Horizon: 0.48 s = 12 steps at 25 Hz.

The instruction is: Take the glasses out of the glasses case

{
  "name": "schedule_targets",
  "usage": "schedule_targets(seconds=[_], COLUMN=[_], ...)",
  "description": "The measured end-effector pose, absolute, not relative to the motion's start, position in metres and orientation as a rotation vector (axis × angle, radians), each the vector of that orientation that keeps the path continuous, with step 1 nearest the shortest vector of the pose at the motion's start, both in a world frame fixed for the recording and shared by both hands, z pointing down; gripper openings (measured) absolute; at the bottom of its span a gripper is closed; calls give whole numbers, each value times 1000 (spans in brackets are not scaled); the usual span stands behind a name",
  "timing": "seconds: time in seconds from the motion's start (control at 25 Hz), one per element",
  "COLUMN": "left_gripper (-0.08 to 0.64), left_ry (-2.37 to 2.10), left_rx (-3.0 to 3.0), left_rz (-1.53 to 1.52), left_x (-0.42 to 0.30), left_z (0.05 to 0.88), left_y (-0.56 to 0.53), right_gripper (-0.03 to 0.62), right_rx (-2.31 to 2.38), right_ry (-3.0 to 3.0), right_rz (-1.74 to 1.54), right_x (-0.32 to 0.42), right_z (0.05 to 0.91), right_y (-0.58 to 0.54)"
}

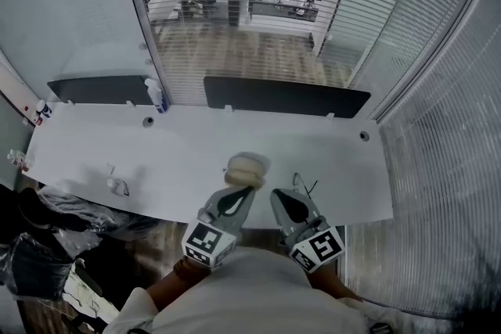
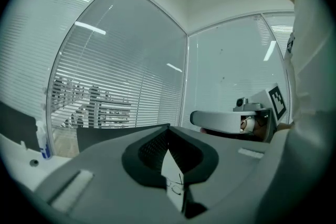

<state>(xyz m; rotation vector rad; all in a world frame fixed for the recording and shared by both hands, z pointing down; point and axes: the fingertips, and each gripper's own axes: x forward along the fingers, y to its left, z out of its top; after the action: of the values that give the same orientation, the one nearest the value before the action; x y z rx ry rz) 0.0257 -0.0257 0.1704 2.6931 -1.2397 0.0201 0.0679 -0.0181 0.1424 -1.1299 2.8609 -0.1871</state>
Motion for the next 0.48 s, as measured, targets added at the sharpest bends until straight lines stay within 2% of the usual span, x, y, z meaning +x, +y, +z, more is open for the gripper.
schedule_targets(seconds=[0.48], left_gripper=[3], left_ry=[-1230], left_rx=[2685], left_rz=[-23], left_x=[18], left_z=[157], left_y=[-21], right_gripper=[0], right_rx=[-1084], right_ry=[2861], right_rz=[-133], right_x=[52], right_z=[119], right_y=[-9])
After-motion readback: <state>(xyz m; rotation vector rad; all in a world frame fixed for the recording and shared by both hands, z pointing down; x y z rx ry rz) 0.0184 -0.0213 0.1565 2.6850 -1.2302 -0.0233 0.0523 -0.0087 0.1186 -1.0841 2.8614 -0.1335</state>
